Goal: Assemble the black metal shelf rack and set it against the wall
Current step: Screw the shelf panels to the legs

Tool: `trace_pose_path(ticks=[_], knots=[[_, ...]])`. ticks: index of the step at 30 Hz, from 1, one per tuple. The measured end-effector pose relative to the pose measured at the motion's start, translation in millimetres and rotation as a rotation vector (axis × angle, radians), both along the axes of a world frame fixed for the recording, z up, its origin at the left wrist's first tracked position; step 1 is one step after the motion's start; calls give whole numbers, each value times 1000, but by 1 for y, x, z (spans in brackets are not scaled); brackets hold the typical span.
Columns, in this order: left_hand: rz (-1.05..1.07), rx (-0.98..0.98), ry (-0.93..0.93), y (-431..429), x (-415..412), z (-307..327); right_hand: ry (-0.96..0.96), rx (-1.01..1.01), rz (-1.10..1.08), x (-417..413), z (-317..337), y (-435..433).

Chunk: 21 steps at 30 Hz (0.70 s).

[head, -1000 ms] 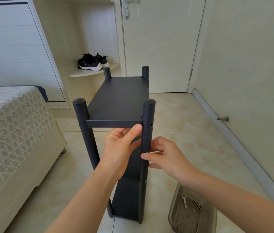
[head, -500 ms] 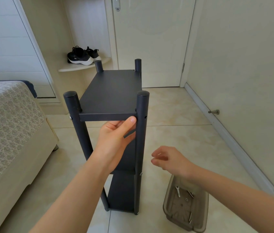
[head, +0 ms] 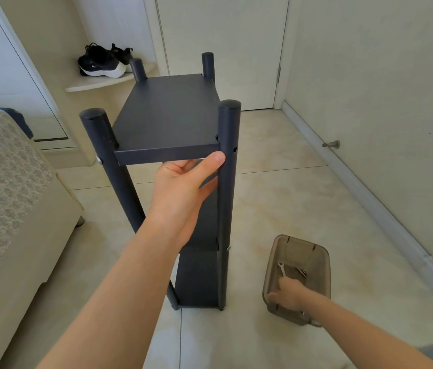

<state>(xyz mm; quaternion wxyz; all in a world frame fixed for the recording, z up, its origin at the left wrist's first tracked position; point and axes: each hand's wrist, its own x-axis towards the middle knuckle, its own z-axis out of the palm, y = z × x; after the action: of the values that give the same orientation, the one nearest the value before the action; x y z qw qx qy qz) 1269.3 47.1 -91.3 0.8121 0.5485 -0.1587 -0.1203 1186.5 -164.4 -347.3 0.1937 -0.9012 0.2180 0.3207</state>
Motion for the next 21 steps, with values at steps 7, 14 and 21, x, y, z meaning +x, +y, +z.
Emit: trace_pose_path(ticks=[7, 14, 21], knots=[[9, 18, 11, 2, 1, -4, -41, 0, 74, -12, -31, 9], [5, 45, -12, 4, 5, -5, -24, 44, 151, -22, -38, 15], [-4, 40, -16, 0, 2, -5, 120, 188, 294, -34, -35, 22]])
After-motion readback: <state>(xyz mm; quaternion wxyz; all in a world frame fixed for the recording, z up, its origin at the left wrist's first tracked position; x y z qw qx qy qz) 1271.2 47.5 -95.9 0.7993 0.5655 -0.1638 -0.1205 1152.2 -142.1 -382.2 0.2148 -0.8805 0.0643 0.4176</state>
